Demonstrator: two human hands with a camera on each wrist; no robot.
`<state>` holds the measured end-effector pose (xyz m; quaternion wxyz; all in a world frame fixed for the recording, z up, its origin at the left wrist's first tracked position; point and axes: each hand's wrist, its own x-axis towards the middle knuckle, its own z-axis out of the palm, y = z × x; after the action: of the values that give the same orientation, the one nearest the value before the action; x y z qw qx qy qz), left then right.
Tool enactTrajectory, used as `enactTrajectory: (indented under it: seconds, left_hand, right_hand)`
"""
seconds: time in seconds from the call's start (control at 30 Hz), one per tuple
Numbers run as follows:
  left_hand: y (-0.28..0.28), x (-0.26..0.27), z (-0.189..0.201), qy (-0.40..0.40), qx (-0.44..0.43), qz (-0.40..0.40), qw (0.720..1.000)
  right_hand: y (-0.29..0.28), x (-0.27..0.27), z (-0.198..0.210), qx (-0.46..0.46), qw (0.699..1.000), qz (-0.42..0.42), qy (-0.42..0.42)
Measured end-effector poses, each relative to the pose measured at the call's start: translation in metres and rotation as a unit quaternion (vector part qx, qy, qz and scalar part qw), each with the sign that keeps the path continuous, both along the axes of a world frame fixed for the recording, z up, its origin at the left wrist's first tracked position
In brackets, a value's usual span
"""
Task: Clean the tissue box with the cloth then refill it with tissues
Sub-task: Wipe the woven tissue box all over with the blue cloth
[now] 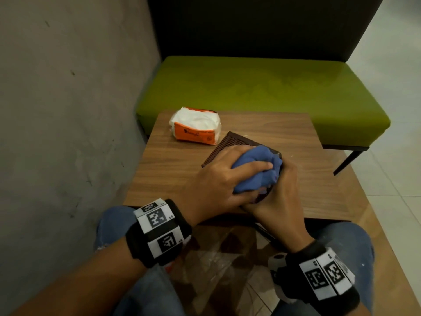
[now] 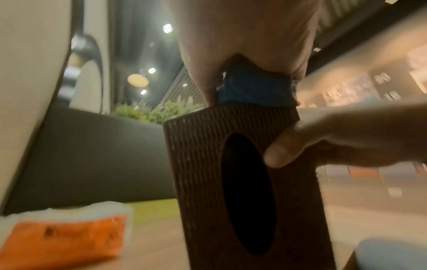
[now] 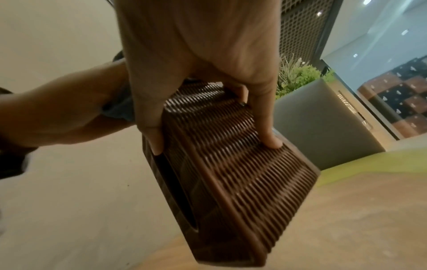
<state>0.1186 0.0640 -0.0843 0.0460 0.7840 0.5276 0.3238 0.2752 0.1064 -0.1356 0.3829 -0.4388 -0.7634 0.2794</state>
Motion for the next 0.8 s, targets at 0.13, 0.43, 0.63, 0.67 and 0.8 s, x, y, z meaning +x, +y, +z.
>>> enactTrajectory:
  seconds: [0.13, 0.43, 0.63, 0.67, 0.8]
  left_hand:
    - [0.007, -0.011, 0.003, -0.219, -0.028, 0.172, 0.960]
    - [-0.004, -0.053, -0.003, -0.642, -0.519, 0.082, 0.558]
    - [-0.012, -0.031, -0.013, -0.709, -0.457, 0.161, 0.512]
    - [-0.012, -0.028, -0.017, -0.725, -0.432, 0.157, 0.512]
    - [-0.010, -0.020, -0.030, -0.754, -0.324, 0.140, 0.554]
  right_hand:
    - [-0.009, 0.010, 0.009, 0.074, 0.997, 0.031, -0.004]
    - [-0.002, 0.031, -0.001, 0.220, 0.959, 0.172, -0.043]
    - [0.011, 0.031, -0.012, 0.155, 0.972, 0.157, -0.076]
    - [0.012, 0.030, -0.015, 0.123, 0.982, 0.120, -0.075]
    - [0.008, 0.028, -0.011, -0.279, 0.958, 0.030, 0.064]
